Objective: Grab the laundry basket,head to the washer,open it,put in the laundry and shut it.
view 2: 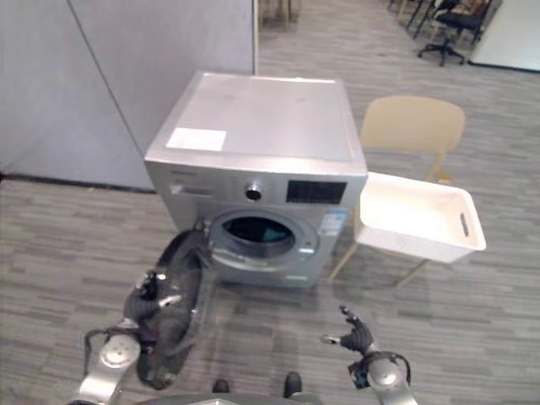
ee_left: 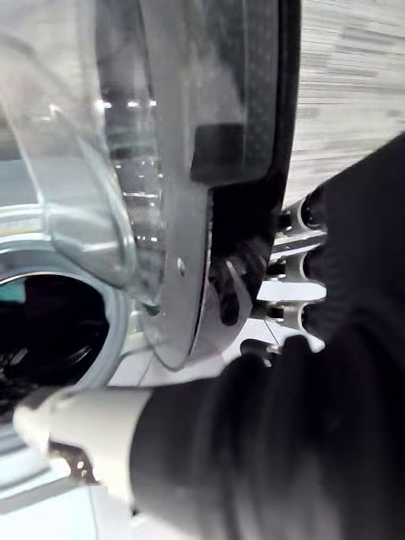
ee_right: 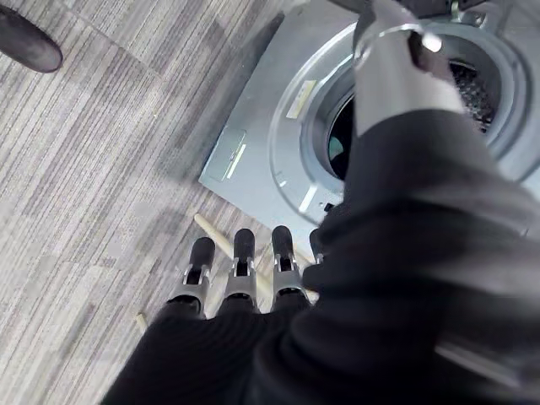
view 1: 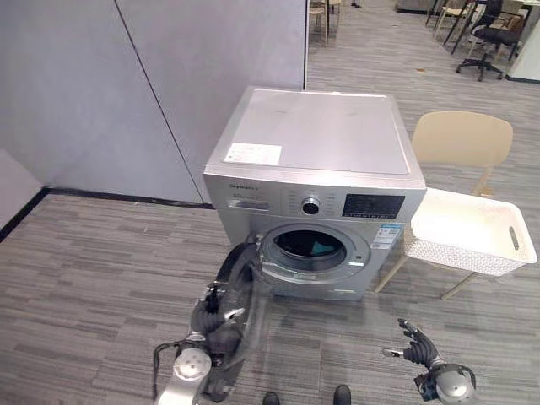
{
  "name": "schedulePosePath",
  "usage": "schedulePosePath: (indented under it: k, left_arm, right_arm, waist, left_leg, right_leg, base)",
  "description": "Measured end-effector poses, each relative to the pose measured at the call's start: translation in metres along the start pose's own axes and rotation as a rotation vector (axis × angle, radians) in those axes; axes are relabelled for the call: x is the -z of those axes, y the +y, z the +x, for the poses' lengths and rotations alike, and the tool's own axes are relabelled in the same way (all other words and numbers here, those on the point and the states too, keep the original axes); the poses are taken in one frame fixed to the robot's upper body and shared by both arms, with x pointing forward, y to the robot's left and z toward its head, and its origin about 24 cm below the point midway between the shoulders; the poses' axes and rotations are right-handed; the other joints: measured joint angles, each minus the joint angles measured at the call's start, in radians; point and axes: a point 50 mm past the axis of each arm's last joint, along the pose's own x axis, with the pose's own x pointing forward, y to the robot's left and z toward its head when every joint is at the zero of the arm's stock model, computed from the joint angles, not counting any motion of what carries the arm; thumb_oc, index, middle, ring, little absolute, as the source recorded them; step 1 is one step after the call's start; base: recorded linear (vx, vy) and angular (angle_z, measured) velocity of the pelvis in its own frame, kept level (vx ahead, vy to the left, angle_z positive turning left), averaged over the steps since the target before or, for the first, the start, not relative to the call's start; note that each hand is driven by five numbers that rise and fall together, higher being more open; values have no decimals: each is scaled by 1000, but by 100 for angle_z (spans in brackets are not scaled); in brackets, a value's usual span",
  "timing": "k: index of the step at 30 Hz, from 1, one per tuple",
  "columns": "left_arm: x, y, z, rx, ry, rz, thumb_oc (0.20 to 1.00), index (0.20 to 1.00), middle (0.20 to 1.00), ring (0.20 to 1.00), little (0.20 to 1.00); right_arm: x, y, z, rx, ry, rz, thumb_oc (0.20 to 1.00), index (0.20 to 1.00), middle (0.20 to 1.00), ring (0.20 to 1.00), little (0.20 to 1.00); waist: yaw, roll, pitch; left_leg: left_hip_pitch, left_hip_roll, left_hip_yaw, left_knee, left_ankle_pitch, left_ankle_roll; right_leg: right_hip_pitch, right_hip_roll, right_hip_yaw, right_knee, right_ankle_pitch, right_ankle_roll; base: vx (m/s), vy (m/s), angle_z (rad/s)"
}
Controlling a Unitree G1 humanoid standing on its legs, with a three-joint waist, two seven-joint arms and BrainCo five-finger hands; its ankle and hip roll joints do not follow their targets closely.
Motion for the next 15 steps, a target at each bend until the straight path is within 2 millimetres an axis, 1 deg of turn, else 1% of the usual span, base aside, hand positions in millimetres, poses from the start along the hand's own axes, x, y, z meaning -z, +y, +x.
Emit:
schedulePosePath:
  k: [3,7,8,10,12,13,14,15]
  left_arm:
    - [-8,-15,-1,91,-26,-36,1000,1000,1000,1000,1000]
    - [-35,-38,4,201,-110,-131,1000,1000,1000,1000,1000]
    - [-49,-50,6,253,-152,-134,1000,1000,1000,1000,1000]
    - [-74,-63,15,309,-223,-138,1000,1000,1000,1000,1000]
    - [-93,-65,23,318,-280,-133,1000,1000,1000,1000,1000]
    - [-109,-67,32,317,-320,-111,1000,1000,1000,1000,1000]
    - [-144,-61,57,265,-380,-40,1000,1000,1000,1000,1000]
    - [-167,-52,73,198,-425,20,1000,1000,1000,1000,1000]
  right_arm:
    - [-1,4,1,-12,-4,-2,1000,1000,1000,1000,1000]
    - [-1,10,1,-26,7,-19,1000,1000,1000,1000,1000]
    - [0,11,0,-30,11,-22,1000,1000,1000,1000,1000]
    - [-5,10,3,-25,-6,-27,1000,1000,1000,1000,1000]
    - [-13,9,7,-21,-27,-32,1000,1000,1000,1000,1000]
    - [-16,8,9,-18,-38,-44,1000,1000,1000,1000,1000]
    - [-27,2,13,-7,-77,-69,1000,1000,1000,1000,1000]
    - [-39,-3,19,4,-110,-84,1000,1000,1000,1000,1000]
  waist:
    - [-3,1,0]
    - [-8,3,1]
    - [-11,5,2]
    - [-11,10,6]
    - [-37,9,10]
    - [-61,3,24]
    - [-67,-15,67]
    - [-75,-13,85]
  left_leg:
    - [-3,3,-8,0,4,-4]
    - [-23,8,-8,4,15,-4]
    - [-24,10,-5,4,16,-5]
    - [-45,14,17,4,19,-5]
    - [-68,15,28,4,27,-6]
    - [-86,18,46,14,32,-11]
    - [-147,23,75,42,33,-11]
    - [-200,25,89,74,32,-11]
  right_leg:
    - [-1,1,-4,2,0,0]
    - [-22,8,4,4,3,0]
    - [-30,10,8,5,4,-1]
    - [-65,13,28,20,5,-1]
    - [-92,17,40,19,18,-1]
    - [-121,23,49,22,26,-3]
    - [-202,25,75,60,32,2]
    - [-261,23,86,95,33,5]
  base:
    - [-57,-76,7]
    - [-83,-72,-1]
    - [-125,-55,-11]
    - [-90,-27,-28]
    - [-175,-37,-25]
    - [-349,-63,-40]
    - [-282,-54,-52]
    - [-251,-43,-62]
